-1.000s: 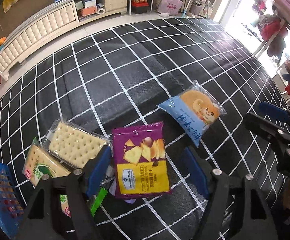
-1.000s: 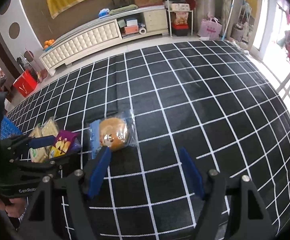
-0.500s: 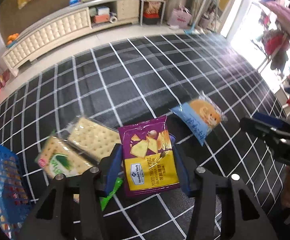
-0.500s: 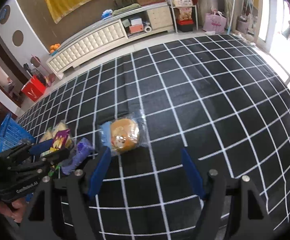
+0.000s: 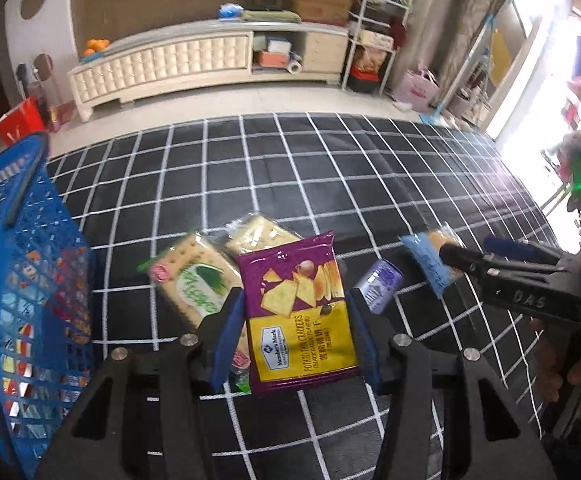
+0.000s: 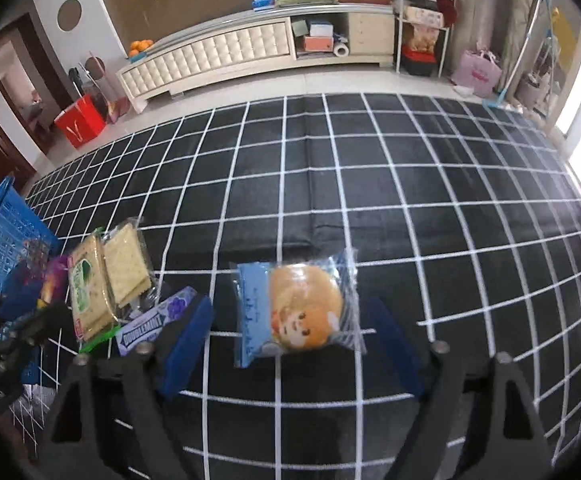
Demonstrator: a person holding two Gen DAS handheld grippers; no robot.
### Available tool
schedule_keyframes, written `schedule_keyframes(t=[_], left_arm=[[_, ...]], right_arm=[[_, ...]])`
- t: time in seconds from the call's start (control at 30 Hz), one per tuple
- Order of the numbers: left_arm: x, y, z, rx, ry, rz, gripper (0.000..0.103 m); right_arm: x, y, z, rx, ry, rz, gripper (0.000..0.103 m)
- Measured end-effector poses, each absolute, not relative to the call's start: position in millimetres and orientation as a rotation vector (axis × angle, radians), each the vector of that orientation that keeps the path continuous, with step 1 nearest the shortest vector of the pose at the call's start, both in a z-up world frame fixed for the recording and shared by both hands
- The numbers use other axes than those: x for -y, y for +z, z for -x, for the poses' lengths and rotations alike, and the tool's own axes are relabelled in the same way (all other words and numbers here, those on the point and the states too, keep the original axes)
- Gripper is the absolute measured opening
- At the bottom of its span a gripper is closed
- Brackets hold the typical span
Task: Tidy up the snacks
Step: 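Grasp the blue bun packet with the right tool while the left tool holds the purple bag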
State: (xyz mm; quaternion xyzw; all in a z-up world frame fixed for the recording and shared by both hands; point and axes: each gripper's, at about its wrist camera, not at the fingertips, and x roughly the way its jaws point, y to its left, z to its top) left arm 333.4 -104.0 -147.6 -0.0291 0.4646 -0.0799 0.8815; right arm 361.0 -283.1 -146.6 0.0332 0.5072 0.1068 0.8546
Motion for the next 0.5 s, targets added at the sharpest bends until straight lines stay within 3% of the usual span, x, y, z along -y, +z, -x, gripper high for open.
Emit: schedule_keyframes(t=[0.5], left_arm=[[116.9,-172.9,-350.9,-0.986,-0.188,0.065,0.048]], right_arm=[[281.1,-172.7,-362.7,-1.067,0.257,-0.026,0.085]])
